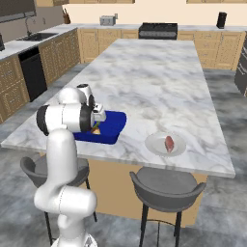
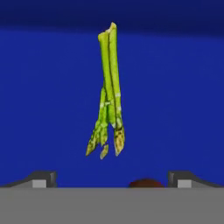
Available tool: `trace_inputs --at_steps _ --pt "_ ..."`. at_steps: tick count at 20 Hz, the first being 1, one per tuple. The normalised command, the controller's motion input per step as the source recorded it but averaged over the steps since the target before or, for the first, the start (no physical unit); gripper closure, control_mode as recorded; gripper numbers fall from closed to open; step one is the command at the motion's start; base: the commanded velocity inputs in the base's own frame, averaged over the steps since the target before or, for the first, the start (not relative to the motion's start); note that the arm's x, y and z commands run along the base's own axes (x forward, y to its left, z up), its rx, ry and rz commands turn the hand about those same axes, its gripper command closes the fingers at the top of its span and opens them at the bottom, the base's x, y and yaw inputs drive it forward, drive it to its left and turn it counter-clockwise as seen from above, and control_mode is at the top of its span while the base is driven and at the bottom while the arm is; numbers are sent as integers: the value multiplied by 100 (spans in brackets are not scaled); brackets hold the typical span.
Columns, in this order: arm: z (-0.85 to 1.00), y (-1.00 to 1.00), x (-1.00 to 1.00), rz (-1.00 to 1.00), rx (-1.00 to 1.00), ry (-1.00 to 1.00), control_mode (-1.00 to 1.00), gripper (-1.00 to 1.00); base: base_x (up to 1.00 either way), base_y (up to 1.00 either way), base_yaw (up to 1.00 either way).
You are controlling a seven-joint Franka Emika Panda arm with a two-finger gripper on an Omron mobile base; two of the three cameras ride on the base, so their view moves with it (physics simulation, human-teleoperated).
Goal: Create a steak meal by picking up the steak and asparagus from the tray and placing them on the plate. Leave the mushroom on the tray.
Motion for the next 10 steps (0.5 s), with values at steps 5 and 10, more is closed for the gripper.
trace_inputs --at_steps 5,10 --pt "-33 0 25 0 0 0 -100 -100 0 0 0" --pt "-34 0 27 2 0 -1 -100 -100 0 0 0"
